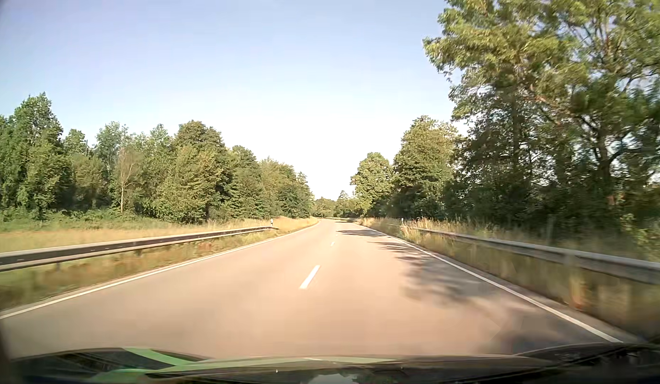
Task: Follow the waypoints while adhering to traffic rules and regulations
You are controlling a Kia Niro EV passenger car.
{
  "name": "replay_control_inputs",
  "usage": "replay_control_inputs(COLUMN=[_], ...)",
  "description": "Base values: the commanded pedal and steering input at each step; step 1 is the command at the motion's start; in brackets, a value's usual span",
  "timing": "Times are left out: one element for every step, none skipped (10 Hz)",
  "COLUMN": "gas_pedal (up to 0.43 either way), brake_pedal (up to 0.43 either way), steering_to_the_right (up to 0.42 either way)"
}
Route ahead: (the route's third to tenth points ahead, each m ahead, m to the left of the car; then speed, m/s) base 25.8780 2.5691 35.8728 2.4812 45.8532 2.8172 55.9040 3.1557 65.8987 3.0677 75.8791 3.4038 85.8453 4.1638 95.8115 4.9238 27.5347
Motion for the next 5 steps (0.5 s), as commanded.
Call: replay_control_inputs(gas_pedal=[0.26, 0.26, 0.26, 0.26, 0.248], brake_pedal=[0.0, 0.0, 0.0, 0.0, 0.0], steering_to_the_right=[-0.003, -0.004, -0.003, -0.004, -0.004])
